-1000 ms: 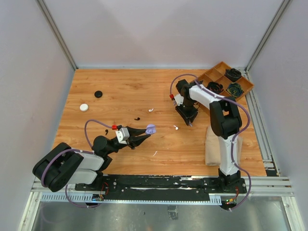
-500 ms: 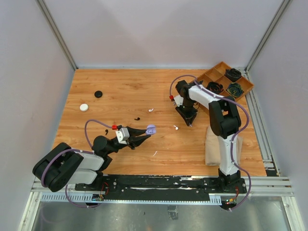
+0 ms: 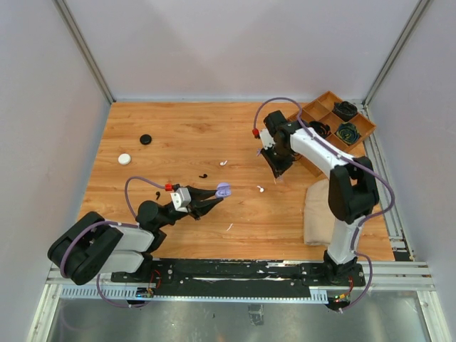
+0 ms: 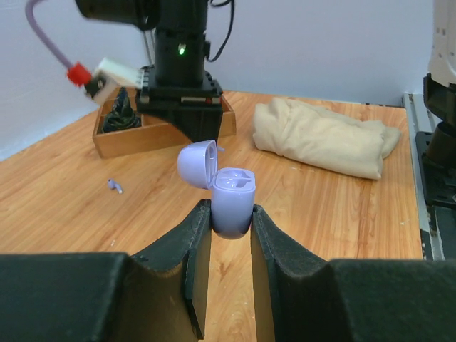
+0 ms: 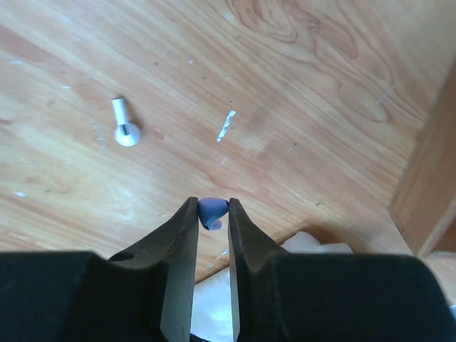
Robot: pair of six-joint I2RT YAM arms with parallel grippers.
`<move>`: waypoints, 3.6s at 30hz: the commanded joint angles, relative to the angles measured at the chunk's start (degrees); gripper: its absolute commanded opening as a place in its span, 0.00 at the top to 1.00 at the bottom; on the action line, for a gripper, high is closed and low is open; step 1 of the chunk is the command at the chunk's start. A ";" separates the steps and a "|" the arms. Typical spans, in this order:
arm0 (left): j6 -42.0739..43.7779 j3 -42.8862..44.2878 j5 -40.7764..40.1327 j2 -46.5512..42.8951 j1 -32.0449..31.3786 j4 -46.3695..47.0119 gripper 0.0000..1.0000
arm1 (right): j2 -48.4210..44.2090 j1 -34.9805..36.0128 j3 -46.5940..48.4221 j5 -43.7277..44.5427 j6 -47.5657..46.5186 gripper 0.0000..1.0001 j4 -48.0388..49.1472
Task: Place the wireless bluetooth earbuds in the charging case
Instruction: Pick up the earbud from the center of the board, then place the earbud in the charging case.
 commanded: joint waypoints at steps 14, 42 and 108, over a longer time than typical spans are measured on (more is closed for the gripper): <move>1.50 7.64 -1.22 3.12 0.51 13.68 1.00 | -33.15 6.71 -15.50 -6.39 10.40 0.84 20.41; -1.01 14.33 2.27 3.31 0.43 14.03 1.00 | -52.53 20.33 -35.05 -9.55 21.10 0.84 60.12; -2.13 9.87 -10.59 4.91 0.43 14.53 1.00 | -47.37 22.36 -29.43 -0.94 12.51 0.36 54.72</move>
